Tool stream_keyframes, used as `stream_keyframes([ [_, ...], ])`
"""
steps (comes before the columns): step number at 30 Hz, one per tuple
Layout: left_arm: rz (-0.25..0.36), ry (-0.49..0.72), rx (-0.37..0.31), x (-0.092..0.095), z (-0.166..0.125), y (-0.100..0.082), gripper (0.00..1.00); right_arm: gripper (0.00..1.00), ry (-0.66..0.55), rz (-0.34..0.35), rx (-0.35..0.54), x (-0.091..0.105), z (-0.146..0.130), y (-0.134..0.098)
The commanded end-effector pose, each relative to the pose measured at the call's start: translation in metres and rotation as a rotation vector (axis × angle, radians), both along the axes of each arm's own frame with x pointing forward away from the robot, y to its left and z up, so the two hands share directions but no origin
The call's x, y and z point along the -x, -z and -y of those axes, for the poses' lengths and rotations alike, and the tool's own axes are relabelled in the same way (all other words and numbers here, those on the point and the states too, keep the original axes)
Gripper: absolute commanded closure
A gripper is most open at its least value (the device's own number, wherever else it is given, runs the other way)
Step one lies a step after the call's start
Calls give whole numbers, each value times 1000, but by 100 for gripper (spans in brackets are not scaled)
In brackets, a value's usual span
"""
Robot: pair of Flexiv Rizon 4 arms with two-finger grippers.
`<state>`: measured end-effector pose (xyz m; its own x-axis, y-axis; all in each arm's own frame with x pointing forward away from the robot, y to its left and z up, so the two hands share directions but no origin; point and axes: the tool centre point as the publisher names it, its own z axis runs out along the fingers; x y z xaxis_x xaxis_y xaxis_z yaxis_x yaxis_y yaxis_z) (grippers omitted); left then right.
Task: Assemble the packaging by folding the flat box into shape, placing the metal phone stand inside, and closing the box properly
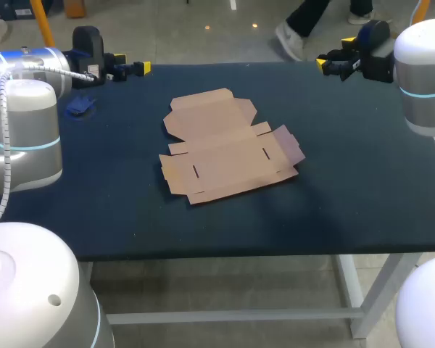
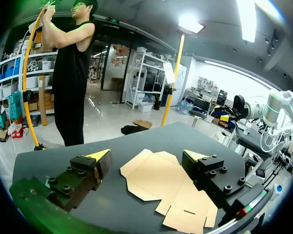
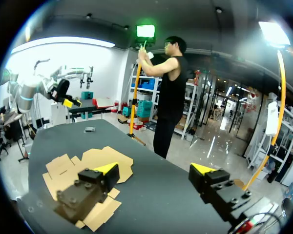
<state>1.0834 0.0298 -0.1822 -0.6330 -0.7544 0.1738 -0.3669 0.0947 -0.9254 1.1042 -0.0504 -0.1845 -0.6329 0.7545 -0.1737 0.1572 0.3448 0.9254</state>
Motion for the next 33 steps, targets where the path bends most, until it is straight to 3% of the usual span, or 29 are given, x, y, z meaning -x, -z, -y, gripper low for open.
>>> stream_keyframes([
  [1,0,0,0,0,0,0,0,0,0,0,0,0,0,0],
  [26,-1,1,0,0,0,0,0,0,0,0,0,0,0,0],
  [30,-42,-12,-32,3,3,-3,0,0,9,-18,17,0,-1,0],
  [33,-145,-38,-43,3,2,-4,0,0,45,-85,49,1,-2,-1],
])
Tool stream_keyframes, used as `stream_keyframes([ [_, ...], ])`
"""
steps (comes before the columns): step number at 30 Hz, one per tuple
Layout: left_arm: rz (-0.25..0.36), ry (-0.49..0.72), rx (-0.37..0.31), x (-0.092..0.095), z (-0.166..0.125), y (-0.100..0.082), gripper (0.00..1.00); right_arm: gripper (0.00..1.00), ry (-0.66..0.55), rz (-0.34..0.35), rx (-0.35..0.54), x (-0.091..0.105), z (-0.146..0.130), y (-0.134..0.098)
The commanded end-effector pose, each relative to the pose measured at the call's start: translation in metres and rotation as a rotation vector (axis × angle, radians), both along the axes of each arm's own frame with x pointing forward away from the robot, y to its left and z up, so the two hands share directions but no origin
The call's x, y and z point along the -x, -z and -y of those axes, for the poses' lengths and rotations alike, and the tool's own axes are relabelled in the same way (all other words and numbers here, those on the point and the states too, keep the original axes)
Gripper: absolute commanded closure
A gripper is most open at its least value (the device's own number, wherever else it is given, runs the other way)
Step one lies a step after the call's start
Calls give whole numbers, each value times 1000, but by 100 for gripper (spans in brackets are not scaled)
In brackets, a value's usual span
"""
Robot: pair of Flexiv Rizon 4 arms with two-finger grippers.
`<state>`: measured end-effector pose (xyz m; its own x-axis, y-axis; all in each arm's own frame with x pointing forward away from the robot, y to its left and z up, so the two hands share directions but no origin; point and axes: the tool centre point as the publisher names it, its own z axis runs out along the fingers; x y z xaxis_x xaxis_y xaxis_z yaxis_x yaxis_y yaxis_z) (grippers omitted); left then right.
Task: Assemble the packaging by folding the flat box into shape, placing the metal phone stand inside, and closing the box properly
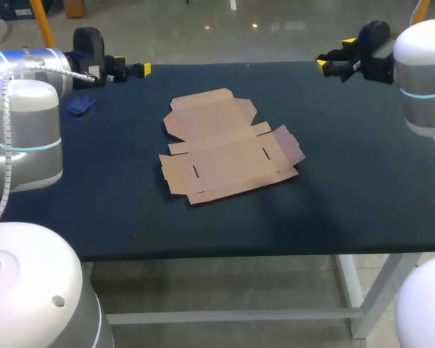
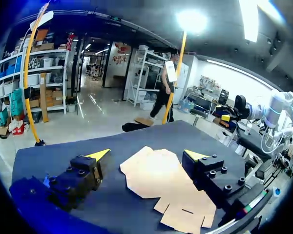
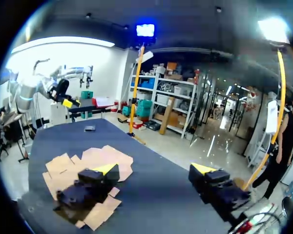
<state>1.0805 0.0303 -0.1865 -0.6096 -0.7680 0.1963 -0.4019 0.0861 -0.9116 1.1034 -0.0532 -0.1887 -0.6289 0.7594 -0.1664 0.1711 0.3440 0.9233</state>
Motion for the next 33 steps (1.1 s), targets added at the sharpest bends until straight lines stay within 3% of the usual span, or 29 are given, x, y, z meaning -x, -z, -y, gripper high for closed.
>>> stream_keyframes([
  [1,-127,-17,-39,0,2,-8,0,0,43,-86,53,0,-5,-5],
  [7,-317,-31,-10,2,-5,-10,0,0,105,-207,60,9,3,-3],
  [9,-338,-32,-3,3,-6,-10,0,0,120,-226,63,10,5,-3],
  [15,-478,-24,9,18,-8,-7,0,0,176,-406,35,17,17,4],
  [23,-618,37,45,35,-8,4,0,0,187,-550,31,32,25,16],
  [33,-742,11,-6,60,-4,11,0,0,195,-725,1,44,42,32],
])
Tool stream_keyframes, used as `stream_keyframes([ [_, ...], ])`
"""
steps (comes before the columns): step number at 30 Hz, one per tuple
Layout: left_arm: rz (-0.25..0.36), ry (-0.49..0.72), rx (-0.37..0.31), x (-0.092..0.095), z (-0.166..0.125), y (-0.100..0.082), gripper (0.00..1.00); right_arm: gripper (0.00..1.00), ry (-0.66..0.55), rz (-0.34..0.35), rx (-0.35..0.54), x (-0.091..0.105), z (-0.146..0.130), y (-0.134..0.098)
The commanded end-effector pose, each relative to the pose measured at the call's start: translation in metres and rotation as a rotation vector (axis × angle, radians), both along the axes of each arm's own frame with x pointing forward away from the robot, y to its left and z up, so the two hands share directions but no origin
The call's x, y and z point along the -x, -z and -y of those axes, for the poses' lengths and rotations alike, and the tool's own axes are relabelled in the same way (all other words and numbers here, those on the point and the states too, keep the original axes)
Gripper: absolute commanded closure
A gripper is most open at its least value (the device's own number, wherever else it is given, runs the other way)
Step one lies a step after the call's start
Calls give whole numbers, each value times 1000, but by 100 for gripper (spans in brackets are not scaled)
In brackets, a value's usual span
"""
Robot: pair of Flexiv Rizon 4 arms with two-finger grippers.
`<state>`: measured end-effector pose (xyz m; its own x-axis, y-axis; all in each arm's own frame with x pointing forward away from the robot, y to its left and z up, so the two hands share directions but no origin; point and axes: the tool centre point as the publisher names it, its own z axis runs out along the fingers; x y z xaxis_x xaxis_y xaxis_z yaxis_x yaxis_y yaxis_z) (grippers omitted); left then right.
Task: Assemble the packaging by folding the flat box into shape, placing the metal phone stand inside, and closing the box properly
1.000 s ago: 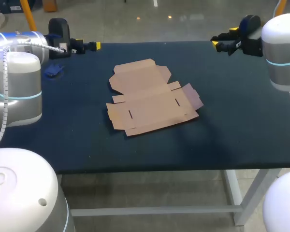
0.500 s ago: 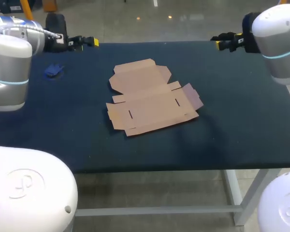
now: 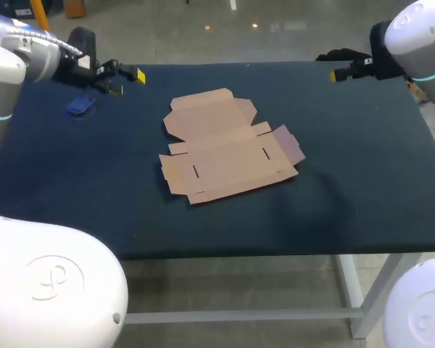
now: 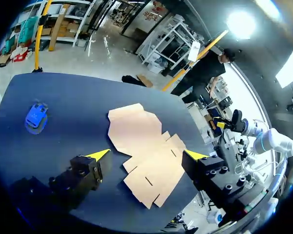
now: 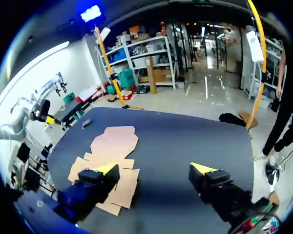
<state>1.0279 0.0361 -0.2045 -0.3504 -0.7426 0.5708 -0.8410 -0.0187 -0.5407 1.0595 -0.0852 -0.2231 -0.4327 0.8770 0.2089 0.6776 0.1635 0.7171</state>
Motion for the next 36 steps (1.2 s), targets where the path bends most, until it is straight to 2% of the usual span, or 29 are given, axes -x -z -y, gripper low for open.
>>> stream_keyframes([
  [1,-186,86,-95,10,3,-6,0,0,-48,-214,65,2,12,-1],
  [2,-201,84,-102,11,3,-6,0,0,-47,-221,66,4,13,0],
  [3,-225,76,-140,14,3,-4,0,0,-43,-227,92,6,15,1],
  [4,-235,34,-221,16,3,-2,0,0,-43,-227,92,6,15,1],
  [23,-235,34,-221,16,3,-2,0,0,-43,-227,92,6,15,1],
  [25,-292,40,-226,13,10,1,0,0,-43,-227,92,6,15,1],
  [26,-300,43,-227,13,12,3,0,0,-43,-227,92,6,15,1],
  [29,-361,46,-192,15,13,12,0,0,-43,-227,92,6,15,1],
  [32,-407,44,-171,20,13,17,0,0,-41,-269,98,8,10,8],
  [36,-443,35,-189,33,19,22,0,0,-42,-322,102,14,3,19],
])
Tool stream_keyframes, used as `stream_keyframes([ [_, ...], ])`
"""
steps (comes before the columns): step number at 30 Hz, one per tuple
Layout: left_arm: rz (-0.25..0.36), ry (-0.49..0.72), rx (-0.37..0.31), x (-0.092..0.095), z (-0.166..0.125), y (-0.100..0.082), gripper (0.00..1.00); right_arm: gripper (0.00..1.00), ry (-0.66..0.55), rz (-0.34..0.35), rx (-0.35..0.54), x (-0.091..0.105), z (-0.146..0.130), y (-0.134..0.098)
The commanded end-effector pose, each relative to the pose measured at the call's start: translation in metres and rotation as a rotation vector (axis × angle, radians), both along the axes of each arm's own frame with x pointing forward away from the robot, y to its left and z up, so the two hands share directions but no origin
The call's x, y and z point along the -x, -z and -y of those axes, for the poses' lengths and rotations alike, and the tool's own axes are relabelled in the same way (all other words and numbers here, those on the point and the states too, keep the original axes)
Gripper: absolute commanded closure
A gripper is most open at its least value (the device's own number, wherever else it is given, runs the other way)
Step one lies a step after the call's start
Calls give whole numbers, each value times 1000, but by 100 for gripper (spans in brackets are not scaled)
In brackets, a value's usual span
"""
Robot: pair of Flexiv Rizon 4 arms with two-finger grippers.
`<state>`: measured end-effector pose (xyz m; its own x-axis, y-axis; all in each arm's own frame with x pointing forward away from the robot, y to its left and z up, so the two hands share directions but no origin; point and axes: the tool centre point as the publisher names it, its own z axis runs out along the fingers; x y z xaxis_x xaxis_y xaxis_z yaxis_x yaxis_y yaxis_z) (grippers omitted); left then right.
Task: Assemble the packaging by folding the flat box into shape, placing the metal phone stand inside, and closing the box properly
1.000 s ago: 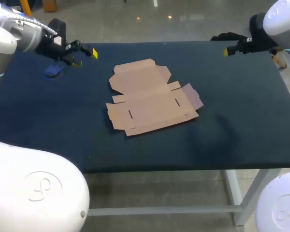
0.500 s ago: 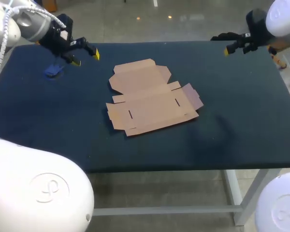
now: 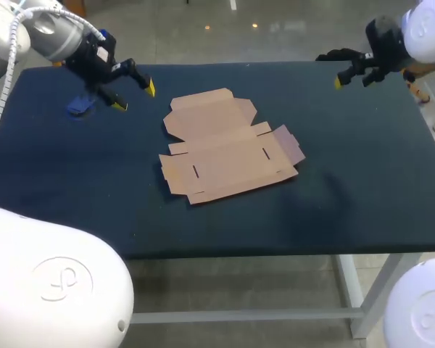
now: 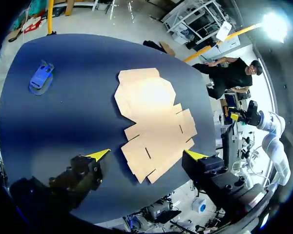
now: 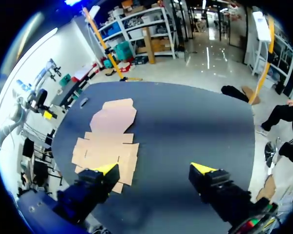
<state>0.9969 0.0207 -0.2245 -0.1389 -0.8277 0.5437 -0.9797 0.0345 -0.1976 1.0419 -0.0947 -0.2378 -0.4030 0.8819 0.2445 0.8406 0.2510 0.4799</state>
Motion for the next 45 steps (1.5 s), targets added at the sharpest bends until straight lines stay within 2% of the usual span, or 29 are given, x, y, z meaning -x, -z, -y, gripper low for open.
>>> stream_keyframes([
  [1,-82,30,-37,4,5,3,0,0,5,-48,13,-2,-8,7],
  [8,-99,19,-30,15,9,8,0,0,1,-73,5,11,-18,13],
  [13,-93,17,-8,25,8,21,0,0,-26,-96,-32,20,-24,24],
  [22,-80,25,37,33,4,32,0,0,-76,-137,-76,24,-40,45],
  [29,-71,73,36,34,3,35,0,0,-151,-203,-143,19,-55,70],
  [37,-69,101,25,34,4,38,0,0,-223,-297,-145,19,-82,102],
  [45,-80,111,21,32,5,42,0,0,-227,-362,-154,20,-91,123],
])
